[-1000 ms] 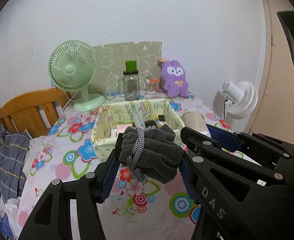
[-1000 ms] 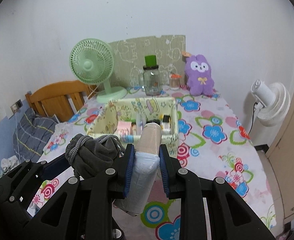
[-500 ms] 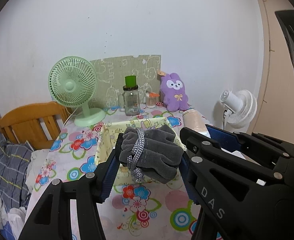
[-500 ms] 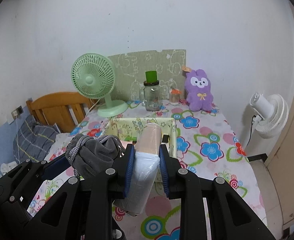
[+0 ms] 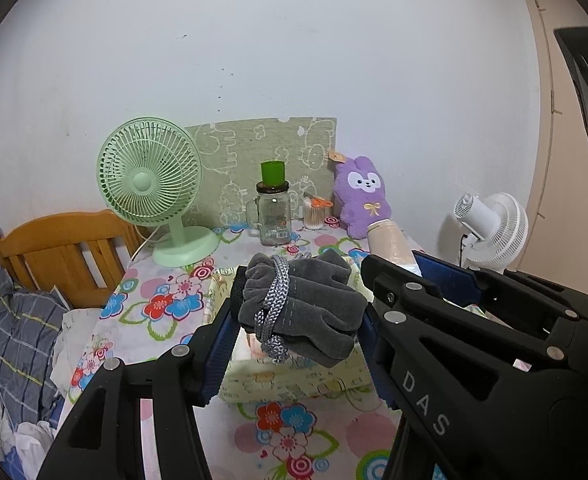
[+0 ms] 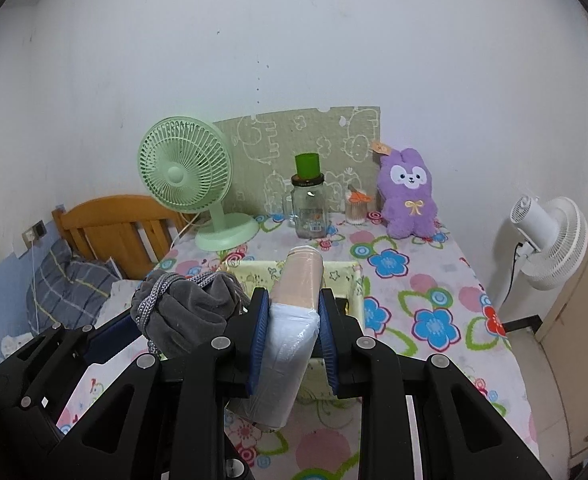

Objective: Organize soft objects
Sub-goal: 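Lift and carry the gloves over the box with the left tool while the right tool carries the roll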

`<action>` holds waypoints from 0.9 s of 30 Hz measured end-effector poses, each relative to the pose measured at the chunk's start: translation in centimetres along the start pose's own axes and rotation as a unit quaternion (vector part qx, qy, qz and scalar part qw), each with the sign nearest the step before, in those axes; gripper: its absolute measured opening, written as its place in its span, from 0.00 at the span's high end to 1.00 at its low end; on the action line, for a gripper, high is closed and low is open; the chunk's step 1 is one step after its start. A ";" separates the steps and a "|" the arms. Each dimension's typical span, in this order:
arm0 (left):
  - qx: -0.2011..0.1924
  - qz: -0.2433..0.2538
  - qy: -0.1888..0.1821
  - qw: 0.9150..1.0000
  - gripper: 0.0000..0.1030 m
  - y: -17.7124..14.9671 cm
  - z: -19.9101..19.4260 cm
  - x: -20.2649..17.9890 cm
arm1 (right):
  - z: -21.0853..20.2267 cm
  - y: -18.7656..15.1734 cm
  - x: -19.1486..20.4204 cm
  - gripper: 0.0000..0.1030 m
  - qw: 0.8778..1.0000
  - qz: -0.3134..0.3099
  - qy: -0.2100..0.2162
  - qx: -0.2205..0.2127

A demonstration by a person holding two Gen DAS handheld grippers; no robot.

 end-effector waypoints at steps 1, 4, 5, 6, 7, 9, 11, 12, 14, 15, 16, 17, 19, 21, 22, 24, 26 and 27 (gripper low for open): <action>0.000 0.000 0.001 1.000 0.41 0.1 0.3 0.1 | 0.3 0.2 0.0 0.73 1.000 0.000 0.000 0.000; 0.001 -0.002 0.002 1.000 0.41 0.4 1.1 0.3 | 1.2 0.6 0.0 0.73 1.000 0.001 0.000 0.001; 0.002 -0.002 0.003 1.000 0.41 0.5 1.4 0.4 | 1.5 0.7 0.0 0.73 1.000 0.001 0.001 0.002; 0.003 -0.003 0.003 1.000 0.41 0.6 1.7 0.5 | 2.0 0.8 0.0 0.73 1.000 0.002 0.000 0.004; 0.004 -0.003 0.004 1.000 0.41 0.7 2.0 0.6 | 2.3 0.9 0.0 0.73 1.000 0.002 0.000 0.005; 0.006 -0.004 0.007 1.000 0.41 0.8 2.7 0.8 | 3.0 1.1 0.0 0.73 1.000 0.002 0.001 0.007; 0.008 -0.006 0.007 1.000 0.41 0.9 3.4 1.0 | 3.8 1.3 -0.1 0.73 1.000 0.002 0.000 0.010; 0.010 -0.007 0.007 1.000 0.41 0.9 3.7 1.1 | 4.3 1.4 -0.1 0.73 1.000 0.002 -0.001 0.012; 0.011 -0.009 0.006 1.000 0.41 0.9 4.5 1.4 | 5.0 1.5 -0.1 0.73 1.000 0.002 -0.002 0.015; 0.012 -0.011 0.004 1.000 0.41 0.9 4.9 1.5 | 5.5 1.5 -0.1 0.73 1.000 0.002 -0.004 0.016; 0.014 -0.013 0.004 1.000 0.41 0.8 5.3 1.6 | 5.9 1.6 -0.2 0.73 1.000 0.001 -0.005 0.018; 0.015 -0.015 0.003 1.000 0.41 0.8 5.7 1.7 | 6.3 1.6 -0.3 0.73 1.000 0.002 -0.005 0.020; 0.017 -0.018 0.002 1.000 0.41 0.7 6.2 1.9 | 7.1 1.6 -0.4 0.73 1.000 0.005 -0.006 0.026; 0.020 -0.019 0.003 1.000 0.41 0.5 6.8 2.0 | 7.8 1.5 -0.5 0.73 0.999 0.008 -0.006 0.031; 0.021 -0.019 0.003 1.000 0.41 0.5 7.1 2.1 | 8.1 1.5 -0.5 0.73 0.999 0.008 -0.006 0.033; 0.026 -0.020 0.003 0.999 0.41 0.3 7.6 2.2 | 8.9 1.4 -0.6 0.73 0.999 0.009 -0.006 0.039; 0.030 -0.020 0.004 0.999 0.40 0.1 8.2 2.2 | 9.6 1.2 -0.7 0.73 0.999 0.010 -0.006 0.044; 0.032 -0.019 0.006 0.999 0.40 0.0 8.4 2.2 | 9.8 1.1 -0.8 0.73 0.999 0.010 -0.006 0.046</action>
Point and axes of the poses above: each gripper's, at about its wrist camera, not at the fingertips, and z roughly the way its jaws point, x to its left, y to its top, the point moved 2 cm from there along z, roughly the way its jaws point, and after that the axes turned 6 degrees about z, right-handed, at the moved point
